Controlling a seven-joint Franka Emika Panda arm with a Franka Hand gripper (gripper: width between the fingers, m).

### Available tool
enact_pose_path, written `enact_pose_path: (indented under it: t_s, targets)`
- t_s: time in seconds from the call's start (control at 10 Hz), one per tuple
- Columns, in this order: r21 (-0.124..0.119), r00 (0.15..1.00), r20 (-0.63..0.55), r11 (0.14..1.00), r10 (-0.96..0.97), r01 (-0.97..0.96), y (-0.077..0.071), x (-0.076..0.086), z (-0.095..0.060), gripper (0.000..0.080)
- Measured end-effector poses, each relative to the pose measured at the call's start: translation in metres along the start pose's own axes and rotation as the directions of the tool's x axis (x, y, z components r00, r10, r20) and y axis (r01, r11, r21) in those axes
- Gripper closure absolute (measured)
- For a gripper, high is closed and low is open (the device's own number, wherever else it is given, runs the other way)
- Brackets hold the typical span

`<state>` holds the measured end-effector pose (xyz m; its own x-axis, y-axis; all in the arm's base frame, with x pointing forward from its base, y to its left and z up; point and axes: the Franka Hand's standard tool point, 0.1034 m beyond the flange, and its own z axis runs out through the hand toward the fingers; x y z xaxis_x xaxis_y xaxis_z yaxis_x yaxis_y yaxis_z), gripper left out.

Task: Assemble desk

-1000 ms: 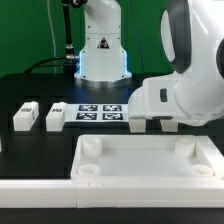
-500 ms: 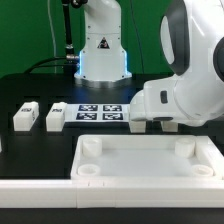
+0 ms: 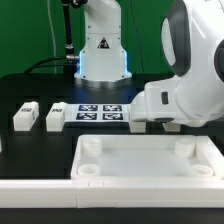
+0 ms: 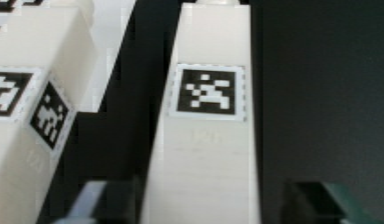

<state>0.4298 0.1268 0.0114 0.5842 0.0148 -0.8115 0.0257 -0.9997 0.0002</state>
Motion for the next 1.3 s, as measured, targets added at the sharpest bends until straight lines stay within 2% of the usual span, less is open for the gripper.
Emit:
enact_pose_path:
  t_s: [0.1, 0.6, 0.7, 0.8, 0.9, 1.0, 1.1, 1.2, 1.3]
  targets:
    - [0.000, 1.000, 0.000, 1.000, 0.000, 0.000, 0.000, 0.000, 0.000, 0.0511]
    - [0.000, 1.000, 0.000, 1.000, 0.000, 0.000, 0.000, 0.000, 0.000, 0.0511]
    - [0.001, 1.000, 0.007, 1.000, -0.008, 0.008, 0.001, -0.003, -0.006, 0.0511]
    - [0.010, 1.000, -0.006, 1.000, -0.021, 0.021, 0.006, -0.015, -0.037, 0.0511]
    - [0.031, 0.998, -0.055, 0.999, -0.016, 0.018, 0.013, -0.025, -0.064, 0.0511]
    - [0.033, 0.996, -0.084, 0.999, -0.013, 0.016, 0.017, -0.040, -0.085, 0.0511]
    - [0.029, 0.995, -0.096, 0.999, -0.016, 0.018, 0.017, -0.055, -0.100, 0.0509]
    - [0.029, 0.992, -0.129, 0.999, -0.016, 0.020, 0.016, -0.058, -0.108, 0.0509]
    - [0.036, 0.975, -0.220, 0.999, -0.011, 0.019, 0.015, -0.050, -0.111, 0.0509]
